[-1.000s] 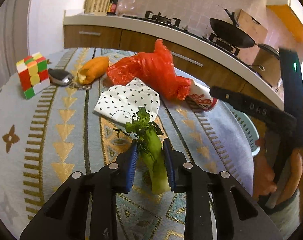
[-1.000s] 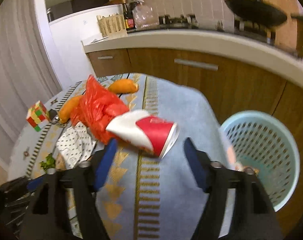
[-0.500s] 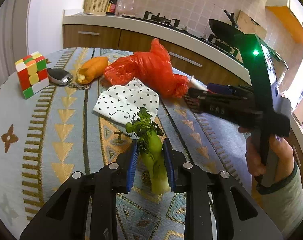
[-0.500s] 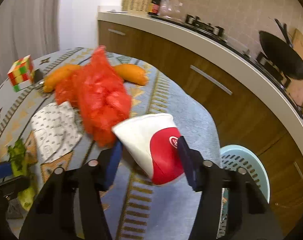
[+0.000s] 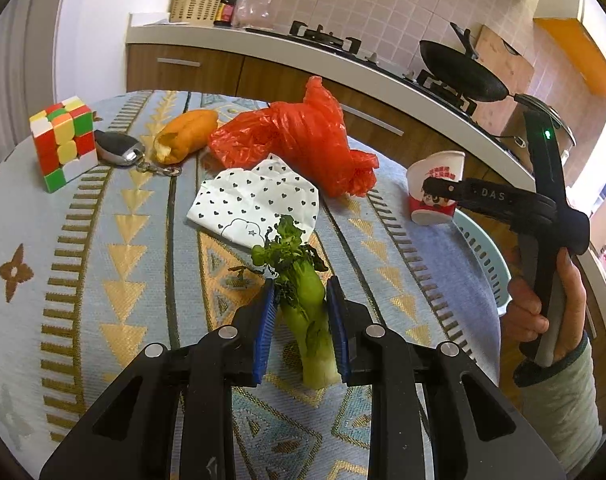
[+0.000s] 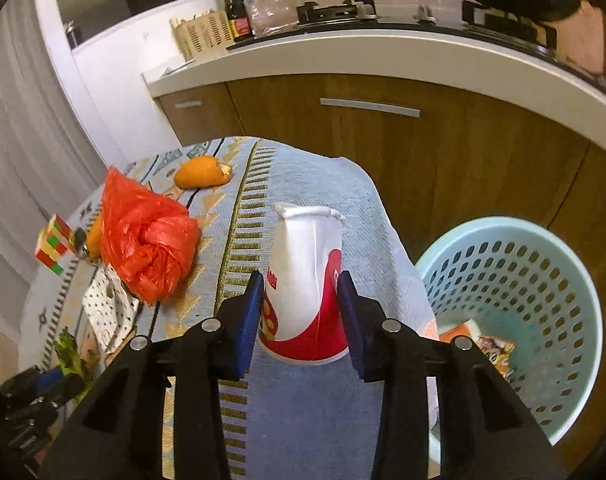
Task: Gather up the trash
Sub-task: 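Carry vegetable and cup over the blue basket while both tools open to drop them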
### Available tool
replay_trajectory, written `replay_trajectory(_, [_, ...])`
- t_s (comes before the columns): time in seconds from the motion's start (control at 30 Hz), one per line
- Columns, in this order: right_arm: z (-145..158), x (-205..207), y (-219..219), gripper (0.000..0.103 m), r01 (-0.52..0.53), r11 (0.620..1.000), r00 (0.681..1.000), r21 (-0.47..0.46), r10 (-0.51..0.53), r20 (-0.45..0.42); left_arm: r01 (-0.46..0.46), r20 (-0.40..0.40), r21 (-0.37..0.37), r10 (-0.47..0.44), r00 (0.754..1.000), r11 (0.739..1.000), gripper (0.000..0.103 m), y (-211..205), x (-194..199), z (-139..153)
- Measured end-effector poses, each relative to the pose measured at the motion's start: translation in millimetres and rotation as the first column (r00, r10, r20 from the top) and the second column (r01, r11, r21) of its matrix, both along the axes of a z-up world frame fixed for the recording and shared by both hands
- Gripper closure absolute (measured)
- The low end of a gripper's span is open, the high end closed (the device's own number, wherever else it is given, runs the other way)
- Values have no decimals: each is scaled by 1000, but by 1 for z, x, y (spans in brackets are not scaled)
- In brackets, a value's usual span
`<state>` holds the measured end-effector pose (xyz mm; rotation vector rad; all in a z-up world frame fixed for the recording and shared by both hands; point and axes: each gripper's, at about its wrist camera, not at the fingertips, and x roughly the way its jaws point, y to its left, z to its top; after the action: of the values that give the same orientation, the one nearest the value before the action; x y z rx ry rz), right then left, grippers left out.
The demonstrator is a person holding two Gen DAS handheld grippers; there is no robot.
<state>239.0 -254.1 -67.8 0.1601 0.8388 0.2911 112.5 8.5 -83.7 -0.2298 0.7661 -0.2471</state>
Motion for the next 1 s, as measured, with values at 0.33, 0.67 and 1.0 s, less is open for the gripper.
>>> replay_trajectory(0.33, [42,-43,-32,70,47,997,989,63,-55,137,76,102,-62,-69,992,995,81,-11,-5,43])
replay_trajectory(0.67, [74,-69,-106,70,190,980,957,52,-197,215,236,168,-31,-228,959,971,81,-88,40,97])
replay_trajectory(1.0, [47,-76,-175,70,303,953,941,31,-304,147,413,102,-40,-408,907,910,81,-203,95,82])
